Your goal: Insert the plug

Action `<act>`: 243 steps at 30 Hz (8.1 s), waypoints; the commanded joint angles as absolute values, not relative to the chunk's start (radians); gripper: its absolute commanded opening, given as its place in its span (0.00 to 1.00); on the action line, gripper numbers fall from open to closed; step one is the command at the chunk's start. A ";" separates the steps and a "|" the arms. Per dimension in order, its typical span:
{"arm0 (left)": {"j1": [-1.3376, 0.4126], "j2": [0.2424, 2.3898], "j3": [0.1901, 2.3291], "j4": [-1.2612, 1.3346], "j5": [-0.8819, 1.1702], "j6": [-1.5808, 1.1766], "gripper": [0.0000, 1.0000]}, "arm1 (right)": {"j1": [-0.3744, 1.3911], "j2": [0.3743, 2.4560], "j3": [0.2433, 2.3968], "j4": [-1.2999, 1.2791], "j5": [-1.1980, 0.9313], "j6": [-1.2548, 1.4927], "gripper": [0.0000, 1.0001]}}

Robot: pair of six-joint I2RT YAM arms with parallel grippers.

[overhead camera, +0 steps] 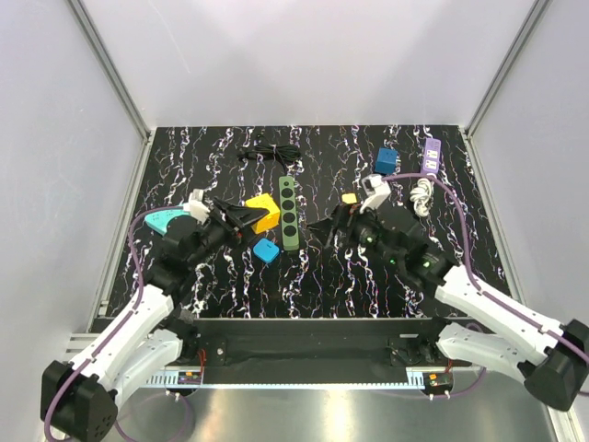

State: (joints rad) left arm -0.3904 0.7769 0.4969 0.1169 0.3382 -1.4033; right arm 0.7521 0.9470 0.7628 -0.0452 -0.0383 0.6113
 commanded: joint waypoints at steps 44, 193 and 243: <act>-0.548 0.919 0.581 0.451 0.353 -1.758 0.67 | 1.031 1.355 1.009 0.462 0.324 0.110 0.23; -0.179 1.146 0.950 -0.627 0.353 -0.382 0.99 | 0.420 2.272 2.177 -1.147 -0.339 -0.293 0.00; -0.179 1.144 0.950 -0.627 0.362 -0.380 0.99 | 0.417 2.247 2.074 -1.092 -0.279 -0.219 0.00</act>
State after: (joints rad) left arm -0.1787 1.1656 0.9466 -0.6594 0.3405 -0.3946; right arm 0.4179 2.2837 2.0960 -1.0740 -0.3222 -0.2092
